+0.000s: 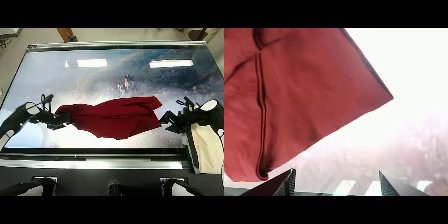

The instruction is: Fold the shirts.

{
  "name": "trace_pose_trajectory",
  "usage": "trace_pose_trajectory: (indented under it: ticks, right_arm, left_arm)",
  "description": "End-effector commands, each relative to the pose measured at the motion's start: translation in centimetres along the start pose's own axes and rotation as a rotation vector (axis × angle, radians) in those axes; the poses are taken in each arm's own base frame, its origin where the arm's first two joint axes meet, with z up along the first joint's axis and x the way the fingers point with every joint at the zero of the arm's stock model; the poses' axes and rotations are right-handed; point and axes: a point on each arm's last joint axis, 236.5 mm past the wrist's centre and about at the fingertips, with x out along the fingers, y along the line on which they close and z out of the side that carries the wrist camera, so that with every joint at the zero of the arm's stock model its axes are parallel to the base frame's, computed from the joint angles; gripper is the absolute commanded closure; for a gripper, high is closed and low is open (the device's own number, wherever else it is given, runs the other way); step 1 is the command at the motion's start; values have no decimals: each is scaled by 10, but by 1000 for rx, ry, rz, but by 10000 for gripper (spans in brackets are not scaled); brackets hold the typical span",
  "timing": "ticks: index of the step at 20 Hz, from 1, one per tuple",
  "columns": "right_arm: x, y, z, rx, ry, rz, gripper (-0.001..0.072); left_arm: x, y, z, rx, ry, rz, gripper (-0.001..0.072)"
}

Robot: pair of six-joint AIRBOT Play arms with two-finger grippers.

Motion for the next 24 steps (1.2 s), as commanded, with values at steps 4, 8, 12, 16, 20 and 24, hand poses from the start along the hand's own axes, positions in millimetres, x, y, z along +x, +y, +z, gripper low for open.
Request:
trace_pose_trajectory:
  ticks: [4, 8, 12, 16, 20, 24]
  right_arm:
    - [22, -17, -20, 28, 84, -6, 80]
    - [41, -10, -23, 67, 55, 69, 81]
    - [63, 8, -11, 40, -27, 75, 83]
    - [86, 39, 9, 5, -157, 41, 105]
    - [96, 50, 3, 34, -147, 43, 685]
    - [55, 67, 8, -148, -175, 8, 677]
  left_arm:
    - [45, -7, 7, -116, -7, -68, 68]
    - [51, -11, 18, -125, -53, -70, 310]
    - [51, -11, 22, -145, -70, -71, 672]
    - [41, -19, 20, -63, -72, -81, 673]
    - [20, -30, 28, 28, -132, -99, 674]
    - [-41, -55, 52, 148, -299, -119, 675]
